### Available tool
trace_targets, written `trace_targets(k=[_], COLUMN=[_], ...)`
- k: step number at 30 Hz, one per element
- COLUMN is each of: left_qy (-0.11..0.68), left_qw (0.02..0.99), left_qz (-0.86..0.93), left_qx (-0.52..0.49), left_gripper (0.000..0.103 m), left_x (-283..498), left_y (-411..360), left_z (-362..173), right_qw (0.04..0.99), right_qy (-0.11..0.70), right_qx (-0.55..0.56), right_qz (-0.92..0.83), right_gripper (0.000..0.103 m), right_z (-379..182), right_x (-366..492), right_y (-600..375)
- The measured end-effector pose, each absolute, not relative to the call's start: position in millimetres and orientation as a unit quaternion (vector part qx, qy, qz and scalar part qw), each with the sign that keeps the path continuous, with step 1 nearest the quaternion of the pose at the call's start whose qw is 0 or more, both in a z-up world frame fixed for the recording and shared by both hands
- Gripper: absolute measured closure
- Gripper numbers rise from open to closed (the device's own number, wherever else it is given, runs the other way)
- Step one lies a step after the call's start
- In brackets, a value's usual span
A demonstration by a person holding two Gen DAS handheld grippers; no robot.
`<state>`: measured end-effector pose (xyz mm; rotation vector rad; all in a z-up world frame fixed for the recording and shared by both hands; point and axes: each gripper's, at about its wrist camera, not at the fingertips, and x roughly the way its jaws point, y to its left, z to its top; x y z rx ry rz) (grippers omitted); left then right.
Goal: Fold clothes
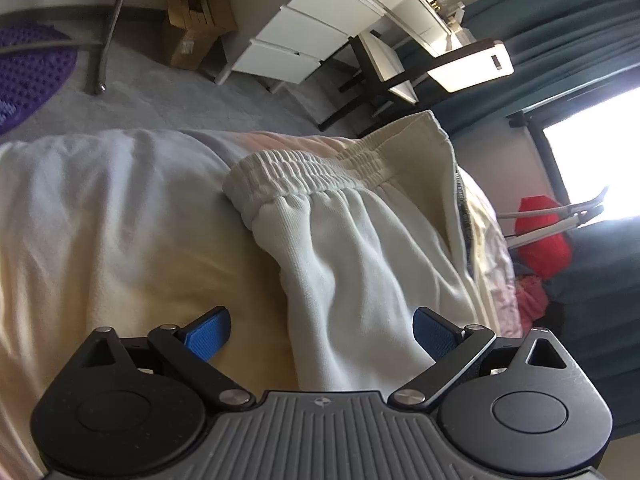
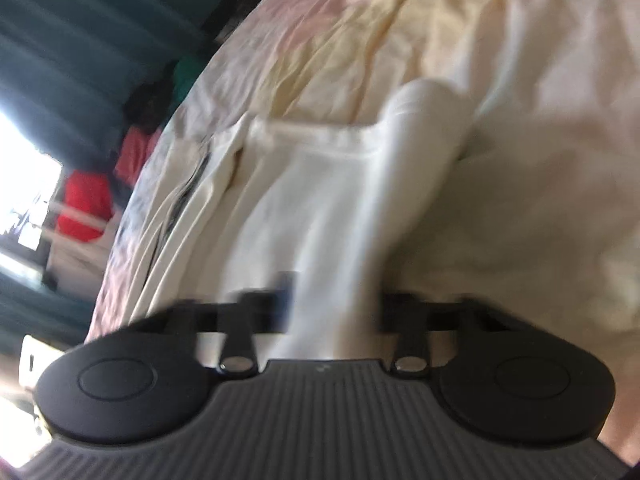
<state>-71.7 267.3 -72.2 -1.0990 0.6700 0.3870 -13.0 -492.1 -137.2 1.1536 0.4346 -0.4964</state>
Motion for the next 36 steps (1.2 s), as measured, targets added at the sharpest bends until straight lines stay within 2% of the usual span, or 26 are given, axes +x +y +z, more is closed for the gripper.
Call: trace_targets(k=[7, 13, 14, 15, 17, 19, 20, 23, 29, 33, 36], left_qy=[0.309, 0.310, 0.313, 0.319, 0.316, 0.304, 0.297, 0.275, 0.212, 0.213, 0.221], left_qw=[0.769, 0.760, 0.759, 0.756, 0.747, 0.744, 0.746, 0.757, 0.777, 0.799, 0.824], left_qz=[0.170, 0.139, 0.135, 0.131, 0.131, 0.133, 0.132, 0.121, 0.083, 0.057, 0.046], left_qx=[-0.534, -0.554, -0.555, -0.556, -0.569, -0.580, -0.582, -0.580, -0.586, -0.559, -0.519], left_gripper=[0.007, 0.028, 0.035, 0.047, 0.055, 0.071, 0.084, 0.095, 0.097, 0.097, 0.097], left_x=[-71.2, -60.1, -55.2, -49.4, -45.3, -46.2, -47.7, -53.8, -84.0, -75.8, -42.2], left_y=[270.0, 268.4, 270.1, 272.9, 279.6, 282.3, 281.9, 278.0, 274.6, 276.1, 274.4], left_z=[-81.3, -93.2, -95.8, -98.9, -104.8, -108.2, -107.5, -100.7, -67.8, -43.2, -21.0], right_qw=[0.794, 0.807, 0.808, 0.809, 0.812, 0.813, 0.814, 0.817, 0.826, 0.846, 0.864], right_qy=[0.197, 0.202, 0.201, 0.200, 0.198, 0.189, 0.183, 0.168, 0.130, 0.106, 0.103], right_qx=[0.516, 0.486, 0.484, 0.482, 0.479, 0.480, 0.480, 0.478, 0.463, 0.427, 0.390], right_qz=[-0.255, -0.268, -0.268, -0.269, -0.269, -0.270, -0.271, -0.276, -0.294, -0.302, -0.301], right_gripper=[0.097, 0.097, 0.097, 0.097, 0.097, 0.097, 0.097, 0.097, 0.097, 0.097, 0.097], right_z=[-132.7, -126.4, -126.5, -126.7, -126.4, -124.8, -123.7, -119.1, -95.4, -66.9, -46.2], right_x=[-15.6, -6.6, -5.5, -4.4, -1.7, -2.0, -2.7, -7.2, -28.5, -26.8, 1.7], right_y=[-492.1, -493.3, -493.9, -494.5, -494.0, -493.9, -493.9, -493.5, -492.7, -491.6, -486.4])
